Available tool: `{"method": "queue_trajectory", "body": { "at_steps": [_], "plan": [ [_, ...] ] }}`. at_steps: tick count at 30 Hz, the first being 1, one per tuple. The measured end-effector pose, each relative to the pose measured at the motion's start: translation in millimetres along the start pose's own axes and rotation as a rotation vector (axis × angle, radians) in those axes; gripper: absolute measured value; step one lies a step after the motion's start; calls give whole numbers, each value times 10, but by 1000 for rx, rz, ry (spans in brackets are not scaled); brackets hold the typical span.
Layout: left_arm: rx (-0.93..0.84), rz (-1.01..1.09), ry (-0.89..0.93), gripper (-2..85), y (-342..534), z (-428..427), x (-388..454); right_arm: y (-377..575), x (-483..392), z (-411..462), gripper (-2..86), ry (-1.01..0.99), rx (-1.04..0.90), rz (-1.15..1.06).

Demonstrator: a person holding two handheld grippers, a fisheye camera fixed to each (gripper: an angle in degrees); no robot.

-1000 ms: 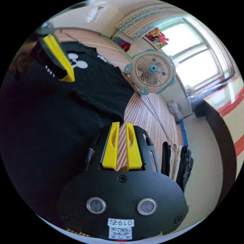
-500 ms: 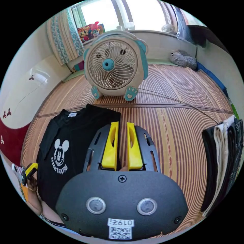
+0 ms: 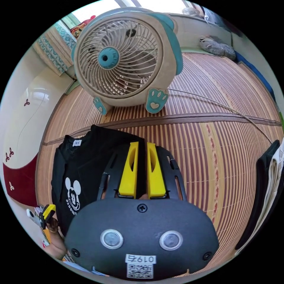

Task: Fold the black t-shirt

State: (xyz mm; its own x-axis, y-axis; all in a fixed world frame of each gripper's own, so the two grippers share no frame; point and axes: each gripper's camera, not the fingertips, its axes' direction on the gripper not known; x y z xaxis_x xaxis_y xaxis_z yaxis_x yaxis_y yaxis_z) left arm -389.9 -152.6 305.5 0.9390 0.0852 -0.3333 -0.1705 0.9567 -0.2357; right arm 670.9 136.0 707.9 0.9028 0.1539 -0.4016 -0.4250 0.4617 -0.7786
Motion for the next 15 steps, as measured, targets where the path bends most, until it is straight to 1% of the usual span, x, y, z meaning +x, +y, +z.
{"method": "queue_trajectory", "body": {
  "at_steps": [3,7,12,15],
  "plan": [
    [-7,7,-2,11,38,-31,-18,-54,67,24,10,15,-1,-33],
    [-12,14,4,12,84,-91,-60,-83,162,47,-5,37,16,-28],
    [-16,17,-6,12,127,-134,-115,-46,104,73,-2,110,28,-52],
    [-10,17,-8,12,145,-176,-140,16,81,-15,27,131,24,-98]
  ]
}}
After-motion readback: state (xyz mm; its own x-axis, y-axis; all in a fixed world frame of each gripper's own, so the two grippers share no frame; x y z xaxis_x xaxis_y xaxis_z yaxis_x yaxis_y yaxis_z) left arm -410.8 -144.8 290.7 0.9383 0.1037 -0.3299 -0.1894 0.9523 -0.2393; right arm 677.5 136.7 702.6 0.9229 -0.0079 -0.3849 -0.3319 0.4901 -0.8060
